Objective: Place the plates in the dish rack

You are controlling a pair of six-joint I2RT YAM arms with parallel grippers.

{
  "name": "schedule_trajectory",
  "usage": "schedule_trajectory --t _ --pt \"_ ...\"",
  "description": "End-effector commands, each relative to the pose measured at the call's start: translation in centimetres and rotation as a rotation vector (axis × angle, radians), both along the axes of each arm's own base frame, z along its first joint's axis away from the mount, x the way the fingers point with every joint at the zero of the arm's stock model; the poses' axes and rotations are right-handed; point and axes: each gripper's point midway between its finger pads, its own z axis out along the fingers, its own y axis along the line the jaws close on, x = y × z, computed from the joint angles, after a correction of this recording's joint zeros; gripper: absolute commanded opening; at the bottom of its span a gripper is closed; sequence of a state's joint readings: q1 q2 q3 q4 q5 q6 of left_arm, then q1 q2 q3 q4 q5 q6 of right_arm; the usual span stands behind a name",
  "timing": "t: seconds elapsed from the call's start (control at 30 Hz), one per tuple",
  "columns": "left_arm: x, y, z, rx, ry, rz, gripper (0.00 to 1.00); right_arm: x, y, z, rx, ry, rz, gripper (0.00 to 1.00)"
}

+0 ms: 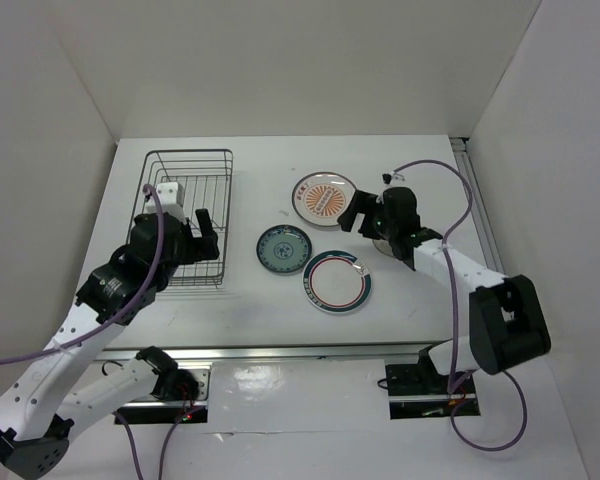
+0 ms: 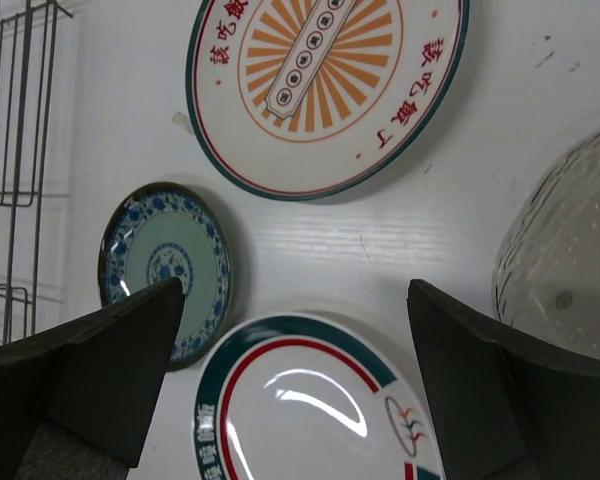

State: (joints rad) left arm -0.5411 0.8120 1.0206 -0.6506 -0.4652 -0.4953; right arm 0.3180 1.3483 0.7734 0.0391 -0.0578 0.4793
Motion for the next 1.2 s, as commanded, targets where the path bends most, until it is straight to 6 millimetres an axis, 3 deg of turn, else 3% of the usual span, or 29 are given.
schedule_trajectory --t 0.0,0.33,0.4,0.47,0.5,0.53,0.67,0.77,0.8,1.0,1.17 --pt "0.4 -0.6 1.3 -0.028 -0.049 -0.038 1.00 4.2 1.8 4.7 0.148 -0.166 0.057 1.00" --pt "0.4 -1.0 1.4 -0.039 -0.050 -0.067 1.00 7.5 1.8 0.6 0.186 -0.127 0.051 0.98" --pt "0.4 -1.0 1.4 -0.039 -0.050 -0.067 1.00 8.5 1.9 1.3 0.185 -0.145 0.042 0.98" --pt "0.5 -1.2 1.1 -0.038 -0.040 -0.075 1.00 9.2 1.5 0.1 0.148 -0.114 0.026 0.98" --pt "0.5 -1.2 1.1 -0.038 -0.040 -0.075 1.00 9.9 1.5 1.2 0.149 -0.141 0.017 0.98" --pt "0.5 -1.2 1.1 -0.038 -0.040 -0.075 1.00 10.0 1.5 0.6 0.138 -0.128 0.020 0.98" --pt "0.6 -1.3 0.9 -0.038 -0.040 -0.075 1.00 11.0 0.1 0.0 0.100 -0.105 -0.030 0.98" --pt "0.5 -1.4 0.9 -0.042 -0.038 -0.083 1.00 11.6 -0.9 -2.1 0.068 -0.060 -0.060 0.98" --pt "0.5 -1.4 0.9 -0.042 -0.038 -0.083 1.00 12.0 -1.5 -1.7 0.069 -0.069 -0.073 0.98" --pt "0.7 -1.5 0.7 -0.038 -0.030 -0.083 1.00 13.2 -3.4 -4.1 0.079 -0.028 -0.066 0.98" --pt "0.8 -1.6 0.4 -0.034 -0.021 -0.083 1.00 14.4 -2.7 -4.8 0.091 -0.009 0.001 0.97"
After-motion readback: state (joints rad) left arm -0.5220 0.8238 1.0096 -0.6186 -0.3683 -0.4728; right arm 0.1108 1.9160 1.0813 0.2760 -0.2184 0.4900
